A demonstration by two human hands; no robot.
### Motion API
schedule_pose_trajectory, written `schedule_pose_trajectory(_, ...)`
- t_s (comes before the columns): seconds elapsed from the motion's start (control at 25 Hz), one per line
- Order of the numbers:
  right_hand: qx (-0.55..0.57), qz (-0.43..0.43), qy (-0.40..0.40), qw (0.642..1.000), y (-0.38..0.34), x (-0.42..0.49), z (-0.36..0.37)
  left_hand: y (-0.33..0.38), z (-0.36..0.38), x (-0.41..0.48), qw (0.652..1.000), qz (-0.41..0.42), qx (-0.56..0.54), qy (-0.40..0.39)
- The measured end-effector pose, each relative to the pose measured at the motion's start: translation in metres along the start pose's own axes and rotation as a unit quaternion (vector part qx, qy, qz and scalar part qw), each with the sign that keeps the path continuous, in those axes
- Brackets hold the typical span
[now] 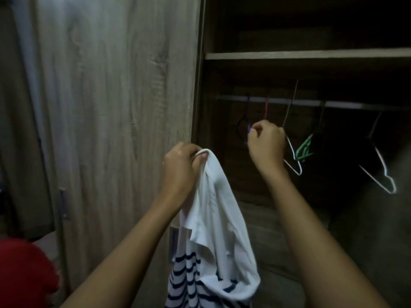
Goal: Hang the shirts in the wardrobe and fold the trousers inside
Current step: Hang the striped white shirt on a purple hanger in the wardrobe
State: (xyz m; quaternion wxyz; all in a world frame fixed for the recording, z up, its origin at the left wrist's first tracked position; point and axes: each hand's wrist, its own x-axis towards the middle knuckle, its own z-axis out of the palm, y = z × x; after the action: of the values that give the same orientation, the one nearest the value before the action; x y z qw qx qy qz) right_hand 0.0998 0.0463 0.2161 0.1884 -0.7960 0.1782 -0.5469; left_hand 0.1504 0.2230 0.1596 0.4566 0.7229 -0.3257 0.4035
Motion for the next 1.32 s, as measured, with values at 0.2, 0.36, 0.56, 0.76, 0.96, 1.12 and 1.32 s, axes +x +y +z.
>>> schedule_pose_trajectory(0.2, -0.2, 0.063, -0.057, 0.976, 0.025, 0.04, 0.059, -0.009, 0.017, 0.007, 1.0, -0.013, -0.002, -0.013)
schedule_pose_trajectory(0.36, -0.294, 0.057, -0.087, 0.95, 0.043, 0.06, 0.08, -0.017, 0.025, 0.012, 1.0, -0.004, -0.002, -0.027)
schedule_pose_trajectory(0.56, -0.355, 0.038, -0.102, 0.929, 0.056, 0.076, 0.092, -0.026, 0.033, 0.016, 0.999, 0.004, 0.008, -0.044)
schedule_pose_trajectory(0.76, -0.367, -0.023, -0.073, 0.927, 0.048, 0.084, 0.085, -0.034, 0.034, 0.018, 0.997, 0.007, 0.054, -0.046)
schedule_pose_trajectory(0.96, -0.209, -0.011, 0.004, 0.978, 0.032, 0.041, 0.048, -0.034, 0.028, 0.014, 0.992, 0.005, 0.087, -0.092)
schedule_pose_trajectory(1.12, 0.004, 0.02, 0.063, 0.998, 0.033, -0.043, -0.01, -0.033, 0.02, 0.005, 0.99, 0.012, 0.084, -0.117)
schedule_pose_trajectory(1.32, 0.318, 0.187, 0.054, 0.928, 0.072, -0.139, -0.089, -0.04, 0.018, -0.003, 0.991, -0.028, 0.058, -0.12)
